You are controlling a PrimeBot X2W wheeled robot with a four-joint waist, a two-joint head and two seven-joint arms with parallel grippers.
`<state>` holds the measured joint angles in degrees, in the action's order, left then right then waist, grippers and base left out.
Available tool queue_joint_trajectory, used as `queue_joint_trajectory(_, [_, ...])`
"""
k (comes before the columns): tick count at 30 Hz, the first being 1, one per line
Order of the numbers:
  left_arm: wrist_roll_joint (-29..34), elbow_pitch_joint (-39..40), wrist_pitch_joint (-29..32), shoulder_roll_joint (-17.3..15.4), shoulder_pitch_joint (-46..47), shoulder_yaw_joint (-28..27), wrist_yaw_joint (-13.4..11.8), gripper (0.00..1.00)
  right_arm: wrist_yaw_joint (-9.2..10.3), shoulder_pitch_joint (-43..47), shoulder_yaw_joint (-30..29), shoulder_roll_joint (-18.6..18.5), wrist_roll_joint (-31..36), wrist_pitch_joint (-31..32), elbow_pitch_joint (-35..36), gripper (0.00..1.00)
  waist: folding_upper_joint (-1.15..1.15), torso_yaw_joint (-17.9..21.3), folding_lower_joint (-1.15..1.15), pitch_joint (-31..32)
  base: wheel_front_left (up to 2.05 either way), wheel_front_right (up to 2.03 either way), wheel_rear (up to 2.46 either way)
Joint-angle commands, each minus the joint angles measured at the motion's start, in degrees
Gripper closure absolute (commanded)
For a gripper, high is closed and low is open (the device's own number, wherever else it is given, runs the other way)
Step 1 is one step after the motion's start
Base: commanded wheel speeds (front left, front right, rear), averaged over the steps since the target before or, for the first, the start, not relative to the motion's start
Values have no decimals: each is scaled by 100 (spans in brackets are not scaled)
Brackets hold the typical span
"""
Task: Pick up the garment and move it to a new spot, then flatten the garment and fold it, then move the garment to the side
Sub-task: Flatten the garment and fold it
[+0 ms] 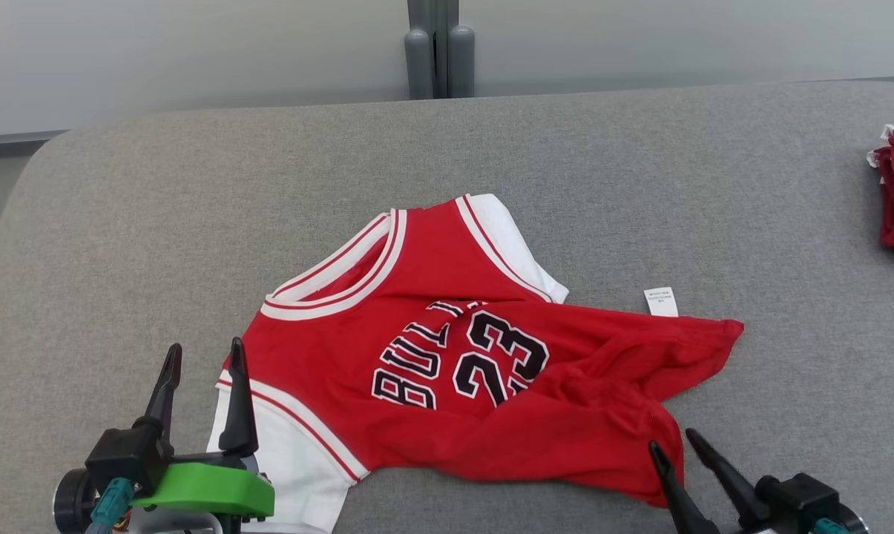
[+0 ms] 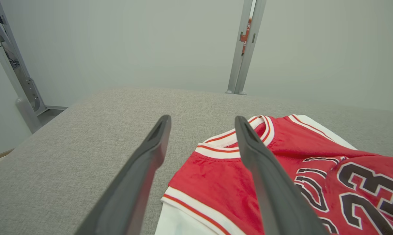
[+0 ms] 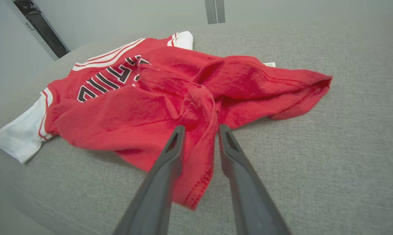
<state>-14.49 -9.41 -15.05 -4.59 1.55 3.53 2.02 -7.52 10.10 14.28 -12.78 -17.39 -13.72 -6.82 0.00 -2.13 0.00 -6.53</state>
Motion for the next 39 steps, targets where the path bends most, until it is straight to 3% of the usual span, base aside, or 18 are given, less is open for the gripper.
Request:
queue_joint_trajectory(1, [37, -6, -15, 11, 4, -46, 34, 0, 7, 31, -111, 4, 46, -45, 130, 0, 0, 7, 0, 8, 0, 0, 0])
queue_joint_trajectory(7, [102, -40, -15, 43, 31, -100, 94, 0, 7, -552, -401, -212, 125, 51, 504, 0, 0, -16, 0, -19, 0, 0, 0])
queue_joint_trajectory(12, [149, -51, -15, 74, 156, -78, 147, 0, 7, -1493, -359, -369, 218, 573, 354, 0, 0, -141, 0, -105, 0, 0, 0])
queue_joint_trajectory(20, [205, -83, -15, 106, 217, -96, 196, 0, 7, -2312, -253, -474, 176, 1119, -807, 0, 0, -382, 0, -186, 0, 0, 0])
queue_joint_trajectory(30, [261, -50, -15, 135, 245, -158, 221, 0, 7, -2273, -668, -376, 278, 1099, -2274, 0, 0, -422, 0, -317, 0, 0, 0])
queue_joint_trajectory(35, [258, -59, -15, 148, 286, -154, 231, 0, 7, -2213, -713, -262, 281, 1270, -2578, 0, 0, -413, 0, -357, 0, 0, 0])
queue_joint_trajectory(36, [257, -62, -15, 151, 285, -150, 234, 0, 7, -2204, -695, -234, 258, 1351, -2640, 55, 0, -415, 0, -361, 0, 0, 0])
queue_joint_trajectory(37, [256, -67, -15, 152, 285, -145, 235, 0, 7, -2213, -684, -226, 242, 1395, -2677, 90, 0, -420, 0, -366, 0, 0, 0])
queue_joint_trajectory(38, [254, -71, -15, 153, 291, -138, 236, 0, 8, -2231, -673, -222, 236, 1451, -2719, 100, 0, -431, 0, -373, 0, 0, 0])
queue_joint_trajectory(39, [250, -75, -15, 155, 300, -133, 237, 0, 8, -2258, -668, -226, 234, 1485, -2747, 100, 0, -441, 0, -377, 0, 0, 0])
